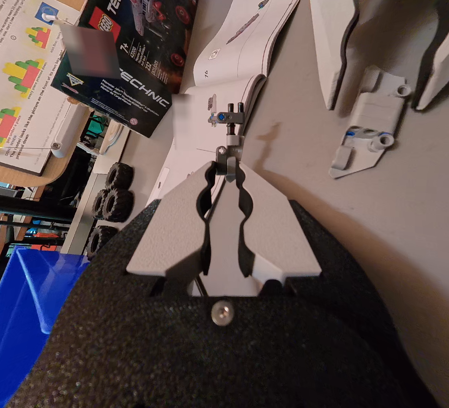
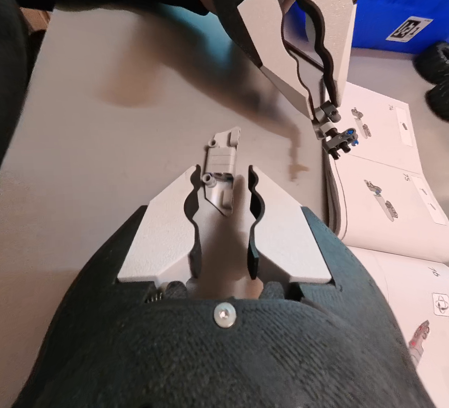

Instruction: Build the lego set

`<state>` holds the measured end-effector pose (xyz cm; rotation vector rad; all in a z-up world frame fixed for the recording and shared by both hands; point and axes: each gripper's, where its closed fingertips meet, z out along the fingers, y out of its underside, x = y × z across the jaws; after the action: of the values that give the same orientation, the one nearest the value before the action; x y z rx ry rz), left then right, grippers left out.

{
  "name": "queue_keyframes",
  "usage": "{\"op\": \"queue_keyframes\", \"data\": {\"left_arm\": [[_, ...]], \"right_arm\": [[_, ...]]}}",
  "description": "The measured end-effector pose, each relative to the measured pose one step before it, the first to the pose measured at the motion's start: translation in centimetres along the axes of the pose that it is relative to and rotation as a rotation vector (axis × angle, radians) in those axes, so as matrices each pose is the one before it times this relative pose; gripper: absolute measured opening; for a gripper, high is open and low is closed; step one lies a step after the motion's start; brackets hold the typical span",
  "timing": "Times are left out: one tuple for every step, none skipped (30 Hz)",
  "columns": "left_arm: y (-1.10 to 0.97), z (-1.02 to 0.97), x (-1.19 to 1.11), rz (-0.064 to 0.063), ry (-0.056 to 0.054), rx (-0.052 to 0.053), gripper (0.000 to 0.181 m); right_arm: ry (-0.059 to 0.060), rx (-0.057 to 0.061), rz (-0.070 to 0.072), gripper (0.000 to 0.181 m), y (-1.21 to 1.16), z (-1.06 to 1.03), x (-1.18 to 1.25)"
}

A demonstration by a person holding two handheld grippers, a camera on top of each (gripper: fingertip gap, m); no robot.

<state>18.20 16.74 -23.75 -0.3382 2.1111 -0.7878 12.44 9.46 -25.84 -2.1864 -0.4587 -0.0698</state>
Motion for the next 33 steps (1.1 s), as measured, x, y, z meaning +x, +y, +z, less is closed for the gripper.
{"op": "queue_keyframes", "data": {"left_arm": [[-0.045, -0.033, -0.053, 0.0016, -0.0034, 0.0017, 0.013], [-0.060, -0.042, -0.068, 0.0004, -0.0031, 0.0035, 0.013], [-0.057, -0.052, -0.075, -0.0008, -0.0031, 0.0039, 0.013], [-0.028, -0.051, -0.118, -0.0014, -0.0045, 0.0036, 0.013], [-0.036, -0.046, -0.136, -0.0026, -0.0043, 0.0038, 0.013], [-0.030, -0.049, -0.121, -0.0041, -0.0039, 0.0033, 0.013], [-0.047, -0.040, -0.143, -0.0037, -0.0048, 0.0035, 0.013], [-0.070, -0.044, -0.109, -0.0020, -0.0042, 0.0039, 0.013], [-0.069, -0.011, -0.103, -0.0008, -0.0044, 0.0032, 0.013], [-0.019, 0.004, -0.097, -0.0009, -0.0052, 0.0000, 0.013], [0.024, 0.032, -0.107, -0.0016, -0.0054, -0.0035, 0.013], [0.041, 0.032, -0.128, -0.0020, -0.0067, -0.0047, 0.013], [0.073, 0.032, -0.191, -0.0038, -0.0109, -0.0064, 0.013], [0.178, 0.021, -0.302, -0.0071, -0.0163, -0.0121, 0.013], [0.302, 0.016, -0.376, -0.0095, -0.0183, -0.0168, 0.013], [0.378, 0.017, -0.433, -0.0142, -0.0191, -0.0182, 0.013], [0.407, 0.008, -0.489, -0.0197, -0.0189, -0.0174, 0.013], [0.380, 0.007, -0.495, -0.0216, -0.0175, -0.0144, 0.013], [0.264, -0.011, -0.452, -0.0197, -0.0156, -0.0079, 0.013], [0.110, -0.022, -0.386, -0.0178, -0.0124, 0.0000, 0.013], [-0.025, -0.033, -0.248, -0.0151, -0.0060, 0.0062, 0.013], [-0.100, -0.025, -0.126, -0.0097, -0.0018, 0.0097, 0.013], [-0.113, -0.013, -0.094, -0.0045, -0.0024, 0.0080, 0.013], [-0.071, 0.021, -0.030, -0.0008, -0.0014, 0.0029, 0.013], [-0.042, 0.056, 0.047, 0.0023, 0.0013, 0.0005, 0.013], [-0.057, 0.081, 0.104, 0.0060, 0.0031, 0.0001, 0.013], [-0.043, 0.085, 0.132, 0.0087, 0.0034, -0.0008, 0.013], [-0.042, 0.084, 0.127, 0.0093, 0.0030, -0.0015, 0.013], [-0.037, 0.074, 0.116, 0.0088, 0.0026, -0.0009, 0.013], [-0.039, 0.056, 0.065, 0.0067, 0.0011, -0.0003, 0.013], [-0.032, 0.051, 0.017, 0.0027, 0.0000, 0.0001, 0.013], [-0.043, 0.038, 0.002, 0.0000, 0.0002, 0.0009, 0.013], [-0.032, 0.033, -0.007, -0.0009, 0.0000, 0.0011, 0.013]], "right_arm": [[0.0058, 0.0002, 0.0051, 0.038, -0.283, 0.034, 0.080], [0.0042, -0.0092, 0.0071, 0.036, -0.106, 0.088, 0.081], [-0.0103, -0.0294, 0.0046, 0.035, 0.246, 0.141, -0.091], [-0.0155, -0.0302, -0.0071, 0.034, 0.276, 0.149, -0.211], [-0.0080, 0.0042, -0.0049, 0.031, -0.253, 0.037, -0.155], [-0.0040, -0.0154, 0.0011, 0.029, 0.022, 0.099, -0.062], [-0.0032, -0.0152, 0.0020, 0.024, 0.018, 0.082, -0.049], [0.0033, -0.0099, -0.0050, 0.023, -0.007, 0.024, -0.004], [0.0069, -0.0064, -0.0112, 0.023, -0.009, -0.011, 0.001], [0.0093, -0.0026, -0.0170, 0.023, -0.047, 0.001, 0.046], [0.0239, 0.0014, -0.0128, 0.023, -0.060, 0.084, 0.240], [0.0192, 0.0086, -0.0046, 0.023, -0.140, 0.169, 0.197], [0.0036, 0.0157, -0.0037, 0.023, -0.217, 0.175, -0.009], [0.0090, 0.0125, -0.0145, 0.023, -0.107, 0.092, 0.088], [0.0413, 0.0001, -0.0223, 0.022, 0.152, -0.017, 0.560], [0.0553, -0.0175, -0.0305, 0.022, 0.470, -0.218, 0.814], [0.0496, -0.0188, -0.0364, 0.022, 0.536, -0.424, 0.857], [0.0713, 0.0227, -0.0209, 0.022, -0.035, -0.733, 1.293], [0.0791, 0.0856, 0.0125, 0.022, -0.879, -1.070, 1.583], [0.0258, 0.1363, 0.0428, 0.022, -1.645, -1.289, 1.015], [0.0318, 0.1575, 0.0746, 0.022, -2.053, -1.411, 1.240], [0.0320, 0.1767, 0.0899, 0.023, -2.330, -1.393, 1.246], [-0.0041, 0.1911, 0.1099, 0.022, -2.447, -1.235, 0.695], [0.0043, 0.1807, 0.1314, 0.023, -2.183, -1.047, 0.752], [-0.0070, 0.1570, 0.1296, 0.022, -1.736, -0.880, 0.571], [-0.0144, 0.1146, 0.1129, 0.022, -1.146, -0.726, 0.401], [0.0080, 0.0864, 0.0835, 0.022, -0.841, -0.608, 0.578], [-0.0028, 0.0772, 0.0597, 0.022, -0.846, -0.494, 0.313], [-0.0123, 0.0532, 0.0475, 0.022, -0.711, -0.312, 0.074], [-0.0132, 0.0308, 0.0193, 0.022, -0.474, -0.158, -0.084], [-0.0190, 0.0199, 0.0077, 0.022, -0.316, -0.105, -0.228], [-0.0099, 0.0168, 0.0101, 0.022, -0.264, -0.092, -0.093], [-0.0079, 0.0248, 0.0133, 0.022, -0.314, -0.117, -0.046]]}}
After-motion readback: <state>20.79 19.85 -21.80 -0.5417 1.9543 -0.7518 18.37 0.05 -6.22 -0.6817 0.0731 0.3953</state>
